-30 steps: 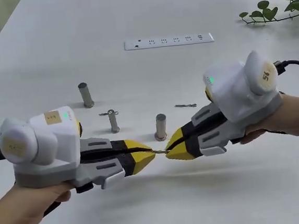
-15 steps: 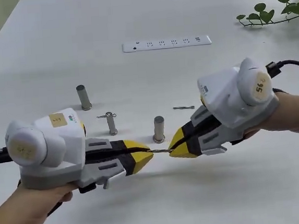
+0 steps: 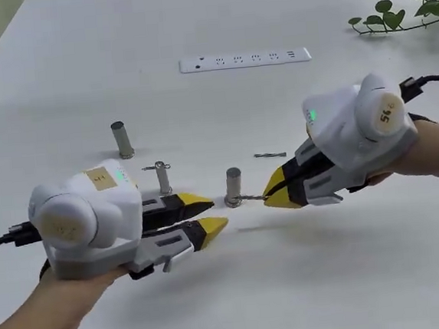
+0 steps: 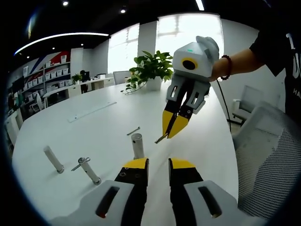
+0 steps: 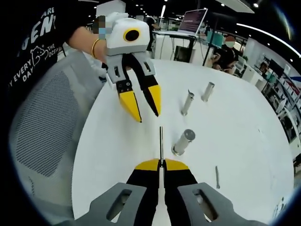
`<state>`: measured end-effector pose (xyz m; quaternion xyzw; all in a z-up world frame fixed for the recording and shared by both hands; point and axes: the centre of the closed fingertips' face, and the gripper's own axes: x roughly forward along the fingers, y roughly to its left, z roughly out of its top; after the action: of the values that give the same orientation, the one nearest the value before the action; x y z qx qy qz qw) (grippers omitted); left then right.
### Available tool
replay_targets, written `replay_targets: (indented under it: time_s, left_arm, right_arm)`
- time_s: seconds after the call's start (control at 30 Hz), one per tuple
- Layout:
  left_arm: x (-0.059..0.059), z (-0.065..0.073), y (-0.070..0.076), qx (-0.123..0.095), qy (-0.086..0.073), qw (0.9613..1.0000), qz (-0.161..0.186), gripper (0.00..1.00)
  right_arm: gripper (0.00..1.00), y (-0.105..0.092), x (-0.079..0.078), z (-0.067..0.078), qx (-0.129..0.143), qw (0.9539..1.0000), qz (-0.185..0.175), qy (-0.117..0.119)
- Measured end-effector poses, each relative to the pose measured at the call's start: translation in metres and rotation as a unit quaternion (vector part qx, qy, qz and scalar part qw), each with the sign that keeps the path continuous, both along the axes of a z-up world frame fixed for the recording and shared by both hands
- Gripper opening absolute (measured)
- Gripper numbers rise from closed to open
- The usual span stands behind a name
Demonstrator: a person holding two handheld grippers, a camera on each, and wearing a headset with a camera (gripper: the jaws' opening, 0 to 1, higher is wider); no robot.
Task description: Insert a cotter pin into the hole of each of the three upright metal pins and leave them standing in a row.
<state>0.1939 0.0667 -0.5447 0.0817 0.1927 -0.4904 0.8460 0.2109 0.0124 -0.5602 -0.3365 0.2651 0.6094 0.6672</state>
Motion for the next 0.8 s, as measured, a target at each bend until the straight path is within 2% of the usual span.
replay_targets:
  time_s: [0.2,0.47,0.8]
  left_arm:
    - [0.01,-0.01,-0.003,0.016,-0.007,0.9997,0.02,0.16]
    - [0.025,-0.018,-0.006,0.023,-0.009,0.9986,0.047,0.15]
    - [0.047,-0.025,-0.008,0.014,-0.004,0.9955,0.093,0.13]
  right_arm:
    - [0.0,-0.008,0.008,0.0,-0.011,0.9999,-0.008,-0.009]
    - [0.0,-0.015,0.02,-0.003,-0.022,0.9995,-0.012,-0.017]
    - [0.0,-0.017,0.029,-0.005,-0.033,0.9991,-0.011,-0.023]
